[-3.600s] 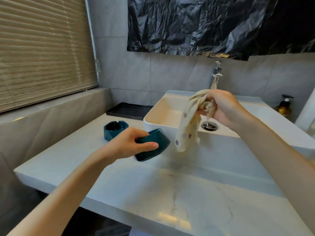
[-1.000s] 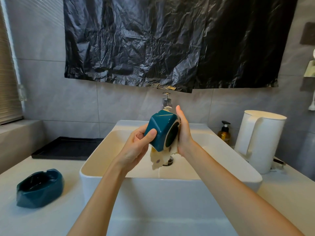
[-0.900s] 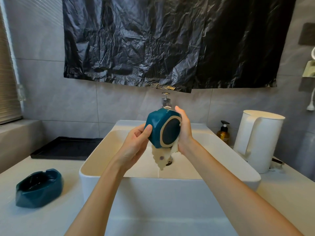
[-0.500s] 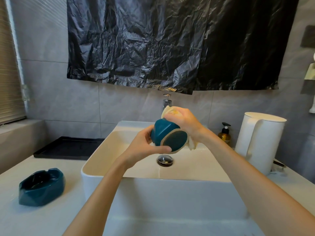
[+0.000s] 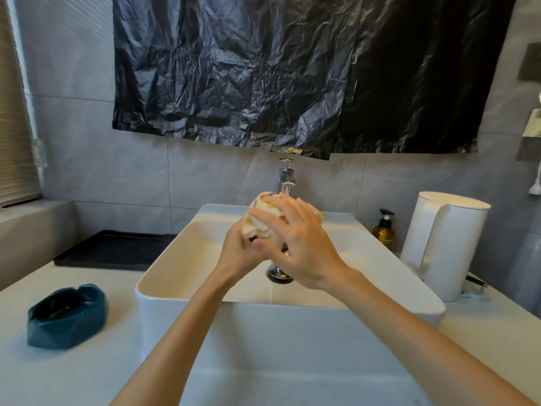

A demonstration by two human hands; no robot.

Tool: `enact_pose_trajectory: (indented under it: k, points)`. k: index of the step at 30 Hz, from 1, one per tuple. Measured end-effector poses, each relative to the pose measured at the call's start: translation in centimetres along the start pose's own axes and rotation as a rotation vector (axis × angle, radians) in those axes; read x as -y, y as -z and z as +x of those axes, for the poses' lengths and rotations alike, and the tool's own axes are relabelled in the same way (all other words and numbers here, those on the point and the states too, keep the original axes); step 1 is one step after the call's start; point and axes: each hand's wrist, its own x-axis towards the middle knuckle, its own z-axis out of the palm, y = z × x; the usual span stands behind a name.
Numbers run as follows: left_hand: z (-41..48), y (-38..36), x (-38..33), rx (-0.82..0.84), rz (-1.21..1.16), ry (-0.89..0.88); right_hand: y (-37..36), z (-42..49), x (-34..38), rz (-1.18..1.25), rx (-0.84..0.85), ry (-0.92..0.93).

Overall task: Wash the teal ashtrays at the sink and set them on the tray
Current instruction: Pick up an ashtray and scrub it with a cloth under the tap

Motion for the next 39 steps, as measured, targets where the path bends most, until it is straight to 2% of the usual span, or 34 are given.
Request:
enact_pose_trajectory:
  k: [2, 5, 6, 10, 11, 12, 15, 16, 19, 20, 21, 22, 26, 28, 31, 33, 35, 37, 39]
  points:
    - [0.0, -0.2, 0.4, -0.041, 0.050, -0.039, -0.4, 0.2, -0.5, 0.018, 0.011, -0.054]
    - [0.1, -0.3, 1.1, -0.057, 0.198, -0.090, -0.7, 1.4, -1.6, 0.354, 0.009, -0.361]
    - [0.0, -0.3, 1.0, -0.061, 0.215, -0.102, -0.9, 1.4, -1.4, 0.399, 0.006, -0.382]
    - [-0.3, -0.2, 0.6, -0.072, 0.208, -0.091, -2.2, -0.2, -0.4, 0.011, -0.054, -0.051]
    - [-0.3, -0.2, 0.5, -0.071, 0.218, -0.096, -2.1, -0.1, -0.8, 0.021, -0.054, -0.048]
    - [-0.2, -0.2, 0.6, -0.065, 0.233, -0.114, -1.9, 0.3, -1.2, 0.106, -0.051, -0.129]
    - [-0.2, -0.2, 0.6, -0.036, 0.257, -0.122, -1.7, 1.5, -2.4, 0.615, -0.082, -0.529]
    - [-0.2, -0.1, 0.6, -0.038, 0.244, -0.111, -1.7, 1.3, -2.1, 0.627, -0.094, -0.535]
    - [-0.3, -0.2, 0.7, -0.054, 0.210, -0.118, -2.1, -0.4, -0.6, 0.185, -0.110, -0.138]
    - [-0.3, -0.3, 0.6, -0.048, 0.209, -0.120, -2.3, -0.7, -0.7, 0.060, -0.108, -0.053]
    - [-0.3, -0.3, 0.7, -0.042, 0.210, -0.123, -2.2, -0.8, -0.8, 0.039, -0.109, -0.043]
    - [-0.2, -0.3, 0.7, -0.043, 0.212, -0.132, -2.1, -0.6, -1.2, 0.118, -0.113, -0.091]
    - [-0.5, 0.1, 0.0, -0.019, 0.151, -0.069, -1.1, 1.0, -1.8, 0.867, -0.183, -0.511]
    - [-0.7, 0.2, -0.7, 0.036, -0.008, 0.000, -0.6, 1.4, -2.1, 1.085, -0.196, -0.708]
    - [-0.6, 0.2, -1.1, 0.067, -0.194, 0.073, -0.1, 1.3, -1.5, 1.339, -0.159, -0.890]
    - [-0.5, 0.2, -1.1, 0.083, -0.213, 0.105, 0.1, 1.5, -1.3, 1.390, -0.163, -0.940]
    - [-0.5, 0.1, -1.2, 0.099, -0.130, 0.122, 0.2, 1.6, -1.1, 1.355, -0.175, -0.956]
    - [-0.6, -0.1, -1.2, 0.086, -0.030, 0.107, 0.6, 1.7, -1.3, 1.254, -0.158, -0.926]
    - [-0.5, -0.4, -0.9, 0.069, 0.022, 0.059, 0.8, 1.8, -2.0, 1.050, -0.126, -0.824]
